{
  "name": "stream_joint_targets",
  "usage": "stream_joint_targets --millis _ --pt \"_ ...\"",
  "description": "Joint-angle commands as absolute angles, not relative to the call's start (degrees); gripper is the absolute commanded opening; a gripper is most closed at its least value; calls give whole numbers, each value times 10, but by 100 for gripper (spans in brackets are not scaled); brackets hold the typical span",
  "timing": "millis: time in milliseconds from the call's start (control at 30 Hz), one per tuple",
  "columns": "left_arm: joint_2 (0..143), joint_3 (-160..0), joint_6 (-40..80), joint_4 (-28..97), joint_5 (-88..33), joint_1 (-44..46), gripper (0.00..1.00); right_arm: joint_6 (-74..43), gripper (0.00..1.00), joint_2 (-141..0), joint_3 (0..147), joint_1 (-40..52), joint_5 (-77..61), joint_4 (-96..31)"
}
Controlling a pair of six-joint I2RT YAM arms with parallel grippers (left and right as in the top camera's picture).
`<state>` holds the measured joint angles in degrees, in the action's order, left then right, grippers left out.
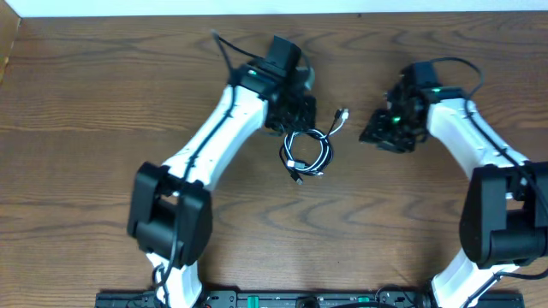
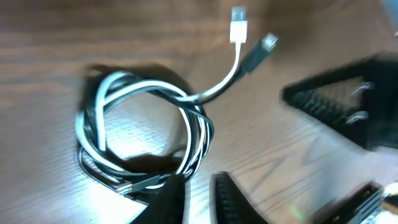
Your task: Untangle cables
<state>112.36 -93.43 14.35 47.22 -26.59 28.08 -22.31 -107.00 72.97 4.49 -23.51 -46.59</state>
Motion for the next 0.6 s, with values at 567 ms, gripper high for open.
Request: stream_joint_targets --millis 567 --pt "1300 -928 125 414 -172 383 40 -132 49 -1064 738 -25 -274 -497"
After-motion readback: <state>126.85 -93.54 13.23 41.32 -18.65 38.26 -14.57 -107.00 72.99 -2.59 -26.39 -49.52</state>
